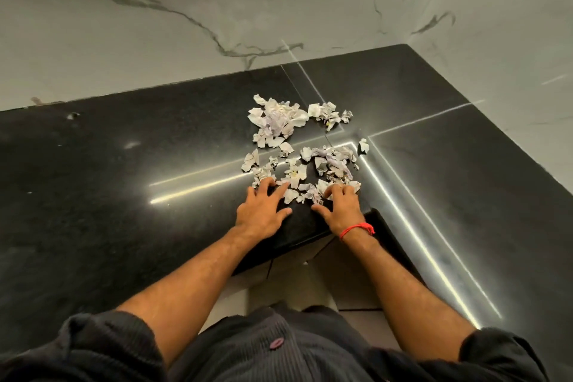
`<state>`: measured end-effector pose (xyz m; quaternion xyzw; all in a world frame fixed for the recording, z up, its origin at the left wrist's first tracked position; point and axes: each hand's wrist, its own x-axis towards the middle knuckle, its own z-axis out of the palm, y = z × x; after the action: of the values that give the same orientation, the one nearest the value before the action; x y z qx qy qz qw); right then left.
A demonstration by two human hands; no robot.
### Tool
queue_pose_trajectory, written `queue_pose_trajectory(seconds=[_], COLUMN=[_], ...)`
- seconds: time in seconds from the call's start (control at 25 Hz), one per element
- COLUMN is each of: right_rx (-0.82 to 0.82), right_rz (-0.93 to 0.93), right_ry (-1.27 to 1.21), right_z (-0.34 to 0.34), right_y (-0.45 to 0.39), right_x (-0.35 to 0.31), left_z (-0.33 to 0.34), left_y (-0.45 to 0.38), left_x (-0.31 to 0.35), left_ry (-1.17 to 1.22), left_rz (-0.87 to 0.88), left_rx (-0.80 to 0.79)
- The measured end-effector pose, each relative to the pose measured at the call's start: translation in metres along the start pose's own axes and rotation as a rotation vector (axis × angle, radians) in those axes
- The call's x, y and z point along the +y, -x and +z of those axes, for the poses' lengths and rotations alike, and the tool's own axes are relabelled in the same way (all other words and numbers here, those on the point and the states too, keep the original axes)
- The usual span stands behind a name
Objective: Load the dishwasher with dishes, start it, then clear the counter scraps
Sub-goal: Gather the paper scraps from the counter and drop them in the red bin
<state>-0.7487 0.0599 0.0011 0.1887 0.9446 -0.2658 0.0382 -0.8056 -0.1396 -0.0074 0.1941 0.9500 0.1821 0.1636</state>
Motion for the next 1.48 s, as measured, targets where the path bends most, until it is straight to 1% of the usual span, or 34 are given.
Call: queue_pose_trajectory(seconds=[0.08, 0.24, 0.36, 0.4, 0.44, 0.48, 0.56, 0.6, 0.64, 0.68, 0.72, 0.76, 0.84, 0.92, 1.0, 1.08, 1.12, 1.16, 1.24, 1.28, 1.32, 1.4, 1.48], right_rx=[0.025, 0.086, -0.016, -0.04, -0.024, 0.026, 0.148, 0.182, 0.19, 0.17, 0.131, 0.081, -0.011, -0.057, -0.094, -0.145, -0.147, -0.123, -0.03, -0.016, -0.052, -0.208, -0.314], right_rz=[-0.027, -0.051, -0.152, -0.202, -0.25, -0.286, -0.305, -0.285, -0.257, -0.224, -0.205, -0.204, -0.211, -0.263, -0.373, -0.446, -0.466, -0.476, -0.486, -0.513, -0.574, -0.76, -0.909], right_ry=[-0.04, -0.166, -0.236, -0.252, -0.271, -0.291, -0.302, -0.234, -0.11, 0.007, 0.068, 0.071, 0.039, 0.098, 0.096, -0.062, -0.15, -0.187, -0.101, -0.057, -0.056, -0.096, -0.027], right_z=[0.008, 0.01, -0.005, -0.014, -0.024, -0.034, -0.053, -0.061, -0.067, -0.071, -0.073, -0.072, -0.06, -0.039, -0.021, -0.014, -0.02, -0.029, -0.053, -0.066, -0.076, -0.083, -0.069], right_y=[-0.012, -0.047, -0.073, -0.081, -0.087, -0.093, -0.103, -0.109, -0.116, -0.124, -0.131, -0.137, -0.142, -0.137, -0.129, -0.124, -0.126, -0.128, -0.134, -0.134, -0.133, -0.123, -0.106], right_x=[-0.008, -0.018, -0.019, -0.016, -0.011, -0.003, 0.021, 0.035, 0.05, 0.065, 0.077, 0.085, 0.087, 0.073, 0.052, 0.039, 0.038, 0.041, 0.059, 0.07, 0.081, 0.099, 0.106], left_z=[0.0, -0.001, -0.012, -0.015, -0.019, -0.023, -0.029, -0.031, -0.032, -0.031, -0.028, -0.022, -0.006, 0.011, 0.021, 0.018, 0.014, 0.007, -0.008, -0.014, -0.017, -0.013, 0.001], left_y=[-0.012, -0.045, -0.068, -0.071, -0.071, -0.068, -0.058, -0.055, -0.054, -0.055, -0.054, -0.054, -0.054, -0.058, -0.066, -0.073, -0.072, -0.069, -0.054, -0.044, -0.034, -0.016, -0.006], left_x=[0.007, 0.017, 0.021, 0.021, 0.021, 0.019, 0.008, 0.002, -0.005, -0.01, -0.011, -0.008, 0.007, 0.03, 0.052, 0.062, 0.062, 0.059, 0.045, 0.037, 0.03, 0.026, 0.035], left_ry=[-0.072, -0.18, -0.082, -0.022, 0.037, 0.069, 0.034, -0.002, -0.018, -0.001, 0.034, 0.058, 0.018, -0.051, -0.053, -0.001, 0.011, 0.004, -0.021, 0.002, 0.068, 0.163, 0.128], left_rz=[-0.009, 0.013, 0.012, 0.018, 0.032, 0.045, 0.026, -0.021, -0.093, -0.175, -0.245, -0.273, -0.207, -0.132, -0.114, -0.085, -0.066, -0.062, -0.114, -0.143, -0.139, -0.035, 0.09], left_rx=[-0.005, 0.044, 0.046, 0.075, 0.139, 0.232, 0.43, 0.487, 0.492, 0.445, 0.36, 0.268, 0.141, 0.066, 0.055, 0.061, 0.072, 0.096, 0.186, 0.223, 0.229, 0.149, 0.051])
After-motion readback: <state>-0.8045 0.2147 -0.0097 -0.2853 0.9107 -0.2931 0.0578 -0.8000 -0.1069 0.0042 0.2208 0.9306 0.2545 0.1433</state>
